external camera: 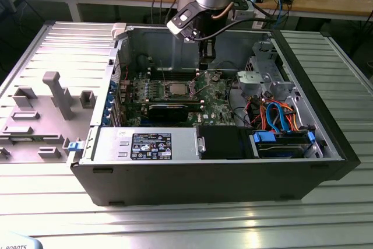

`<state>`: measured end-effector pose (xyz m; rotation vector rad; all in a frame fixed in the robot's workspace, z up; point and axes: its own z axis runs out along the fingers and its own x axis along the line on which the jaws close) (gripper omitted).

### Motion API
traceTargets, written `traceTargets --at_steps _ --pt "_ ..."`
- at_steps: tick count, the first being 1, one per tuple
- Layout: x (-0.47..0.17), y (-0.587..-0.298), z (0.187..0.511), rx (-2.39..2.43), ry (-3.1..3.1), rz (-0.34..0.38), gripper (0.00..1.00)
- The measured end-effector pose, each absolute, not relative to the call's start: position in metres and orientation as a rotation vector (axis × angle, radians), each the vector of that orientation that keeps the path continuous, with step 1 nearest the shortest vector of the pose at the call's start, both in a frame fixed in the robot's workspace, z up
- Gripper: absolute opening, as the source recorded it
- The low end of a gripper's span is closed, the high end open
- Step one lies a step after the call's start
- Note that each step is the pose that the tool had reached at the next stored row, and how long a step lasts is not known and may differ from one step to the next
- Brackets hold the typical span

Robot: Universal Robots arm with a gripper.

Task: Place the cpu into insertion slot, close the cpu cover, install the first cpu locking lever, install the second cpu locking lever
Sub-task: 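Close the cpu cover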

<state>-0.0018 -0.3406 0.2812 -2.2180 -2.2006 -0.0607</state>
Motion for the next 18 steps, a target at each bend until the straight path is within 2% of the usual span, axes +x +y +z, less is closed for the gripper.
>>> traceTargets --at_steps 18 --pt "0.0057 -0.3407 0.2808 -2.216 -2.200 -0.057 0.11"
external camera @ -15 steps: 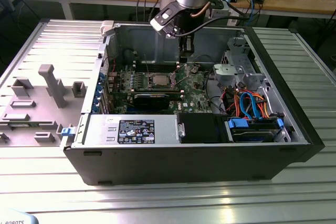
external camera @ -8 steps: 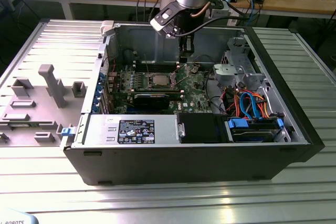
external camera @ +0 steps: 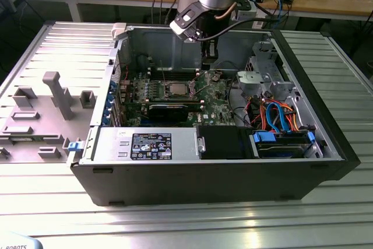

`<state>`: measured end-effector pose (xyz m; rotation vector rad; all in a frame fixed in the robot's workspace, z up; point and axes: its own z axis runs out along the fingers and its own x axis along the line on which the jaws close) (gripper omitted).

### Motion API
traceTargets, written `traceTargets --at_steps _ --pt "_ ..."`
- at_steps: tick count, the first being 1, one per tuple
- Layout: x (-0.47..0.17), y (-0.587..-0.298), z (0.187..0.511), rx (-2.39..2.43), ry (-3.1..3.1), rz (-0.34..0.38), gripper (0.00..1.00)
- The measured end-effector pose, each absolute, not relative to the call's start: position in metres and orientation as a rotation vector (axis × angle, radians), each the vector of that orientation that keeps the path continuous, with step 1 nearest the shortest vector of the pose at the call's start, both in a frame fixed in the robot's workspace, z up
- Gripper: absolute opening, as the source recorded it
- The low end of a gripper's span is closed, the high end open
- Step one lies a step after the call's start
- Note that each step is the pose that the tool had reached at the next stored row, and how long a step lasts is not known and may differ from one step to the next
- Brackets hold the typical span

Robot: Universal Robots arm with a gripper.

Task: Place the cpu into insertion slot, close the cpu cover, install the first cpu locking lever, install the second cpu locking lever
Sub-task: 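Close the cpu cover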

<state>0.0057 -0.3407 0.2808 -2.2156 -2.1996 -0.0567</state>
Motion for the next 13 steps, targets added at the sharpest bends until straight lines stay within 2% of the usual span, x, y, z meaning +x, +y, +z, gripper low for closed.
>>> traceTargets --at_steps 13 --pt "0.038 -0.340 0.273 -2.205 -2.201 -0.047 0.11"
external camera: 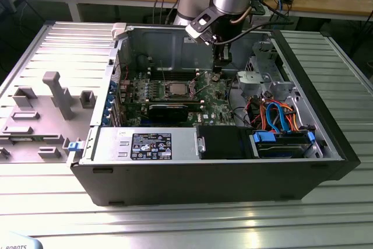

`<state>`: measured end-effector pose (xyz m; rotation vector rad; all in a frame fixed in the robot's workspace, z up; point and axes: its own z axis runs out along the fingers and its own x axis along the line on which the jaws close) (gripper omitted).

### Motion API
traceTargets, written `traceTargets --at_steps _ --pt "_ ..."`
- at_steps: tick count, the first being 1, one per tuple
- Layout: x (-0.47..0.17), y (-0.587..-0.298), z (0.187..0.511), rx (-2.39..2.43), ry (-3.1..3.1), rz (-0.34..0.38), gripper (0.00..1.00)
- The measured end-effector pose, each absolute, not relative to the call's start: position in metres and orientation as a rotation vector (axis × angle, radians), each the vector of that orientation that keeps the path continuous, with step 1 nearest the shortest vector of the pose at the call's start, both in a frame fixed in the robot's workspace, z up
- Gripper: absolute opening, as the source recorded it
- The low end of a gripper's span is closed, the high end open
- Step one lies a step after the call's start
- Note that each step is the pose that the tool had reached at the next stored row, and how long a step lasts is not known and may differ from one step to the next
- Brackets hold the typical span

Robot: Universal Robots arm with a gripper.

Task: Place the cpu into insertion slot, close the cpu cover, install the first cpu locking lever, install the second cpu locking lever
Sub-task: 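Close the cpu cover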

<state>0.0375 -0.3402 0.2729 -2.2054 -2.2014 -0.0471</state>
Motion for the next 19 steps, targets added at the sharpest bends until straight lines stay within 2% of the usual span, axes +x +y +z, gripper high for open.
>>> traceTargets --at_steps 12,19 --pt "0.038 -0.340 0.272 -2.205 -2.202 -0.047 0.11" --pt "0.041 -0.341 0.258 -2.204 -2.200 -0.044 0.11"
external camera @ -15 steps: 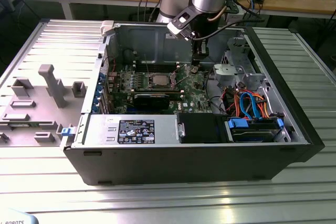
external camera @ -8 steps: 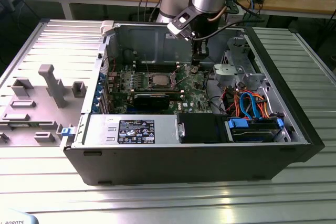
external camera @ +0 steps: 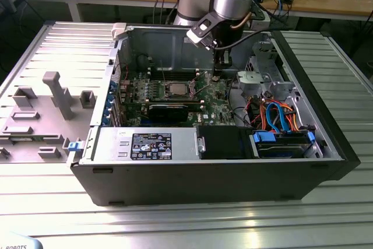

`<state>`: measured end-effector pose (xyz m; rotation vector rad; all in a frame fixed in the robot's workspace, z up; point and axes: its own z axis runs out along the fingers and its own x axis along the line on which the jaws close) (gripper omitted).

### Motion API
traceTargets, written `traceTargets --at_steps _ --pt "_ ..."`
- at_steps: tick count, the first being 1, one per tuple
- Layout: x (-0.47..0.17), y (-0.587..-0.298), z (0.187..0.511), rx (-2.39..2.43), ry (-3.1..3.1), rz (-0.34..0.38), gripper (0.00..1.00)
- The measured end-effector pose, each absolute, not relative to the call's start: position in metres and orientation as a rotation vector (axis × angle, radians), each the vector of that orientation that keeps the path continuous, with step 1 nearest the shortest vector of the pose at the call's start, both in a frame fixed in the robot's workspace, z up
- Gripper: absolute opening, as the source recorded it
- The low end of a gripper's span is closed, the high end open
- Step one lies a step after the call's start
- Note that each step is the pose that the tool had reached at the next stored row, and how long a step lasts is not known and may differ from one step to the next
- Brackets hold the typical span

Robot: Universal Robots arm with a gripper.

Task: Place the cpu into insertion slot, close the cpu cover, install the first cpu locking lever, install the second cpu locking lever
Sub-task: 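Close the cpu cover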

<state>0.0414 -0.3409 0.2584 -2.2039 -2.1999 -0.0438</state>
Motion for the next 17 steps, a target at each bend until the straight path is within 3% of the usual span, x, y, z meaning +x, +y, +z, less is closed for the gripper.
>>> traceTargets --at_steps 17 --pt "0.034 -0.343 0.244 -2.195 -2.191 -0.044 0.11"
